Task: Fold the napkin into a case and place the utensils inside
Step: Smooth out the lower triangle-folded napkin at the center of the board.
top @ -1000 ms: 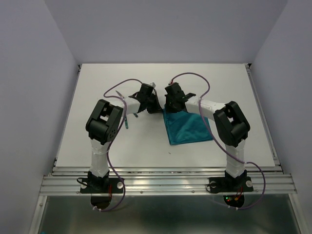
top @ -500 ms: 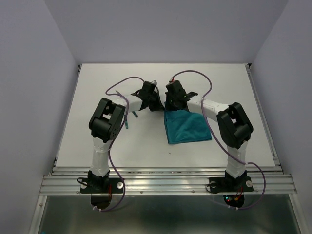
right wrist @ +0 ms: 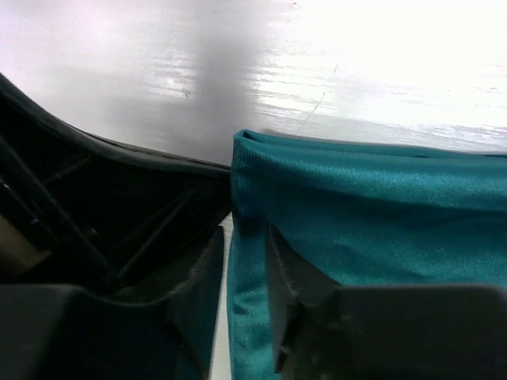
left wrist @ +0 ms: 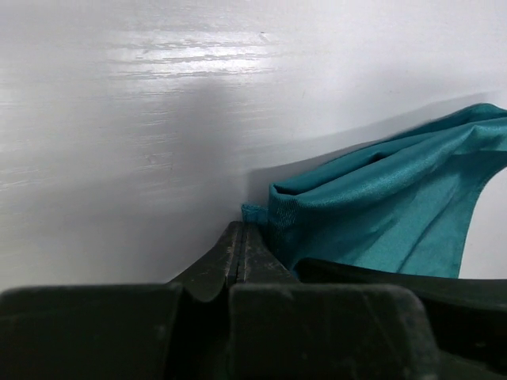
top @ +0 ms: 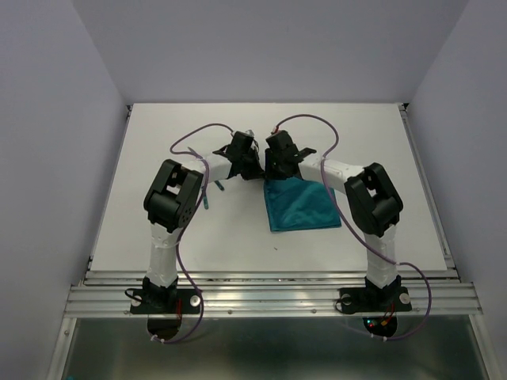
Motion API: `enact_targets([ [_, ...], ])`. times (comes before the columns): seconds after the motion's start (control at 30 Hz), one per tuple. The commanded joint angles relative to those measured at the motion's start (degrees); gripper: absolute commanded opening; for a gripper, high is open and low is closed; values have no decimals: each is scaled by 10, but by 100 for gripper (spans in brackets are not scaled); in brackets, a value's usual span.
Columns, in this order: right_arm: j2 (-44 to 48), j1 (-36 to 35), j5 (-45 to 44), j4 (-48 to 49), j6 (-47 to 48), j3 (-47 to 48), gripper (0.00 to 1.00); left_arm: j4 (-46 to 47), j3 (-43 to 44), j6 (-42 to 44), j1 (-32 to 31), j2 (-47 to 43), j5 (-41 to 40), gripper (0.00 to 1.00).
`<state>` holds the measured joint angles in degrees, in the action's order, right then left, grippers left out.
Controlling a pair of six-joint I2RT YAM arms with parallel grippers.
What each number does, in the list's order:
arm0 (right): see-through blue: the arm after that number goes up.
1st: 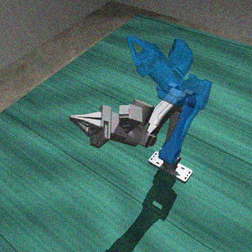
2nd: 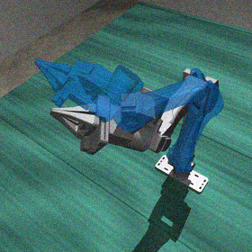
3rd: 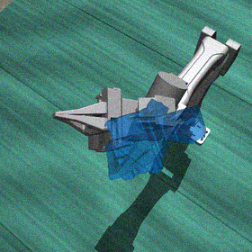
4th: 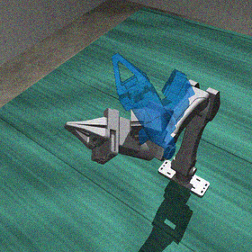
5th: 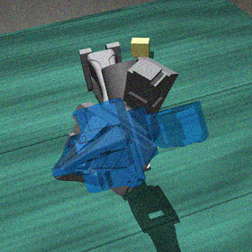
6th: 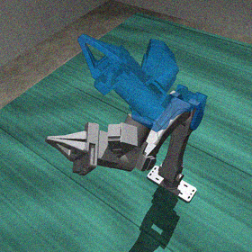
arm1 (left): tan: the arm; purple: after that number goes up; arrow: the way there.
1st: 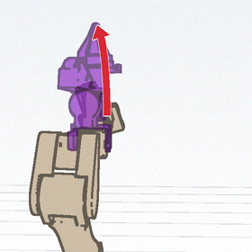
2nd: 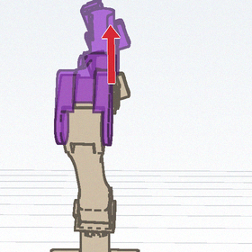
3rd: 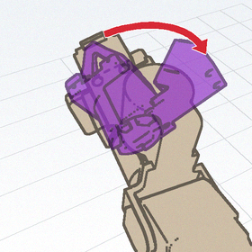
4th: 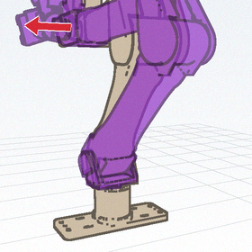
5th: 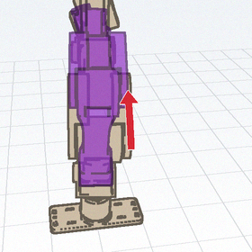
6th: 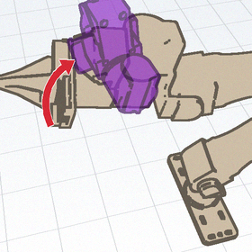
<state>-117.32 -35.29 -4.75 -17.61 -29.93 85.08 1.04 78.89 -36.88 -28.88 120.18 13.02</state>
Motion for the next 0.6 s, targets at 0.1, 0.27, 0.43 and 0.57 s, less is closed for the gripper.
enact_targets([
  [0.1, 87, 19, -32, 20, 4, -21, 51, -96, 6, 25, 1, -57, -112, 0],
  [0.27, 154, 65, -47, 27, 3, -91, 51, -100, 1, 21, 2, -85, -118, 11],
  [0.43, 202, 143, -38, 32, 1, -164, 51, -88, -6, 12, -6, -94, -79, 40],
  [0.57, 220, 192, -20, 33, 1, -208, 53, -80, -1, 3, -27, -80, -63, 68],
])
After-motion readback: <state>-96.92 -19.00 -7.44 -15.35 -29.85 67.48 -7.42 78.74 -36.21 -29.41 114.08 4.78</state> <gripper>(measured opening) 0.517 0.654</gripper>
